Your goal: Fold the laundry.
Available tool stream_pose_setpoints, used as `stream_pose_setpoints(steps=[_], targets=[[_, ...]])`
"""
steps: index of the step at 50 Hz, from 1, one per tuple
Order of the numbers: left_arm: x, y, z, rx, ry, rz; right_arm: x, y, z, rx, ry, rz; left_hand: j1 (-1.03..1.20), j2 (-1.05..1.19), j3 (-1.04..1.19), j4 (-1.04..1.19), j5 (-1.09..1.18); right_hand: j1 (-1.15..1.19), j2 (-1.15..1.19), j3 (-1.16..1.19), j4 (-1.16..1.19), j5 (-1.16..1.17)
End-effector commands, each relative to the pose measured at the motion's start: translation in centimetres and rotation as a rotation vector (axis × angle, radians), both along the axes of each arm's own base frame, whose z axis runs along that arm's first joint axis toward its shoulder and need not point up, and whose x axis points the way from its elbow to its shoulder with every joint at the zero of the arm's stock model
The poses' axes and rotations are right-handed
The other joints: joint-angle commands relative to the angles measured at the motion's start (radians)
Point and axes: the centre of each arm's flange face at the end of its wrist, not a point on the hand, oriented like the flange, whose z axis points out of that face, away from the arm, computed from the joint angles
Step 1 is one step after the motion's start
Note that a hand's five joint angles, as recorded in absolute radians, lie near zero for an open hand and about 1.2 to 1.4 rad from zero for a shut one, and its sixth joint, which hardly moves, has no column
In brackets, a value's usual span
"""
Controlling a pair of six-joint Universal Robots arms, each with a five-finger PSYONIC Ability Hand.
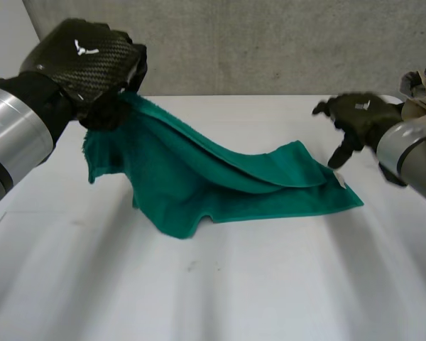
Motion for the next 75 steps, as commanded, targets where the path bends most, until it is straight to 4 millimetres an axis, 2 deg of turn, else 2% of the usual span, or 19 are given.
stream_pose_setpoints(steps=[1,5,10,16,20,21,24,28,29,33,38,39,42,44,52,64,70,74,75], targets=[[-0.2,0.3,1.8,-0.058,0.036,-0.010,0.6,-0.4,-4.4,0.197,-0.253,-0.077,0.260,0.203,0.208,0.199,0.237,-0.030,-0.038,-0.024,-0.012,0.003],[-0.5,0.8,2.8,-0.086,0.056,-0.027,1.5,-1.4,-6.8,0.198,-0.299,-0.072,0.260,0.203,0.208,0.199,0.237,-0.016,-0.023,-0.010,0.003,0.018],[-0.8,1.4,4.0,-0.118,0.076,-0.046,4.4,-2.4,-9.8,0.133,-0.270,-0.002,0.260,0.203,0.208,0.199,0.237,0.063,0.056,0.069,0.081,0.097],[-0.8,1.8,4.9,-0.147,0.091,-0.052,5.2,-3.7,-12.5,0.089,-0.167,0.022,0.260,0.203,0.208,0.199,0.237,0.081,0.074,0.087,0.099,0.115],[-0.8,1.7,5.0,-0.151,0.091,-0.049,5.3,-4.4,-14.1,0.089,-0.134,0.024,0.260,0.203,0.208,0.199,0.237,0.382,0.375,0.388,0.401,0.416],[-0.8,1.7,4.9,-0.150,0.090,-0.049,5.3,-4.6,-14.1,0.084,-0.126,0.024,0.260,0.203,0.208,0.199,0.237,0.901,0.893,0.907,0.919,0.935],[-0.9,1.5,4.6,-0.142,0.083,-0.047,5.2,-4.8,-13.0,0.053,-0.133,0.011,0.260,0.203,0.208,0.199,0.237,1.031,1.024,1.037,1.050,1.065],[-0.9,1.4,3.9,-0.122,0.071,-0.042,4.6,-4.6,-6.7,-0.074,-0.167,-0.001,0.260,0.203,0.208,0.199,0.237,1.031,1.024,1.037,1.050,1.065],[-0.7,1.2,3.5,-0.111,0.066,-0.035,4.4,-4.0,-3.4,-0.130,-0.195,0.009,0.260,0.203,0.208,0.199,0.237,1.031,1.024,1.037,1.050,1.065],[-0.1,0.4,2.5,-0.084,0.046,-0.005,2.4,-2.7,2.3,-0.217,-0.184,0.029,0.260,0.203,0.208,0.199,0.237,1.031,1.024,1.037,1.050,1.065],[0.6,-0.4,1.8,-0.062,0.038,0.028,0.2,-1.4,4.2,-0.214,-0.041,0.068,0.260,0.203,0.208,0.199,0.237,1.031,1.024,1.037,1.050,1.065],[0.7,-0.4,1.8,-0.062,0.040,0.028,0.1,-1.1,4.1,-0.196,-0.023,0.076,0.260,0.203,0.208,0.199,0.237,1.031,1.024,1.037,1.050,1.065],[0.5,-0.2,1.9,-0.065,0.043,0.017,0.3,-0.1,2.7,-0.095,-0.004,0.089,0.260,0.203,0.208,0.199,0.237,0.078,0.071,0.084,0.097,0.112],[0.5,-0.1,2.4,-0.079,0.052,0.017,0.5,0.5,0.3,0.008,-0.004,0.093,0.260,0.203,0.208,0.199,0.237,-0.124,-0.131,-0.118,-0.106,-0.090],[0.1,0.6,4.4,-0.134,0.087,-0.008,3.3,0.8,-5.7,0.189,-0.208,0.102,0.260,0.203,0.208,0.199,0.237,-0.057,-0.065,-0.051,-0.039,-0.024],[-0.4,1.4,5.6,-0.167,0.112,-0.035,6.7,-1.3,-9.5,0.193,-0.261,0.179,0.260,0.203,0.208,0.199,0.237,0.163,0.156,0.169,0.182,0.197],[-0.4,1.4,6.0,-0.182,0.120,-0.036,7.0,-2.2,-11.4,0.208,-0.256,0.172,0.260,0.203,0.208,0.199,0.237,0.228,0.220,0.234,0.246,0.262],[-0.6,1.5,6.2,-0.186,0.125,-0.041,7.2,-2.8,-12.6,0.213,-0.250,0.166,0.260,0.203,0.208,0.199,0.237,0.412,0.405,0.418,0.431,0.446],[-0.6,1.5,6.2,-0.185,0.123,-0.040,7.3,-3.0,-12.8,0.199,-0.251,0.167,0.260,0.203,0.208,0.199,0.237,0.584,0.577,0.590,0.603,0.618]])
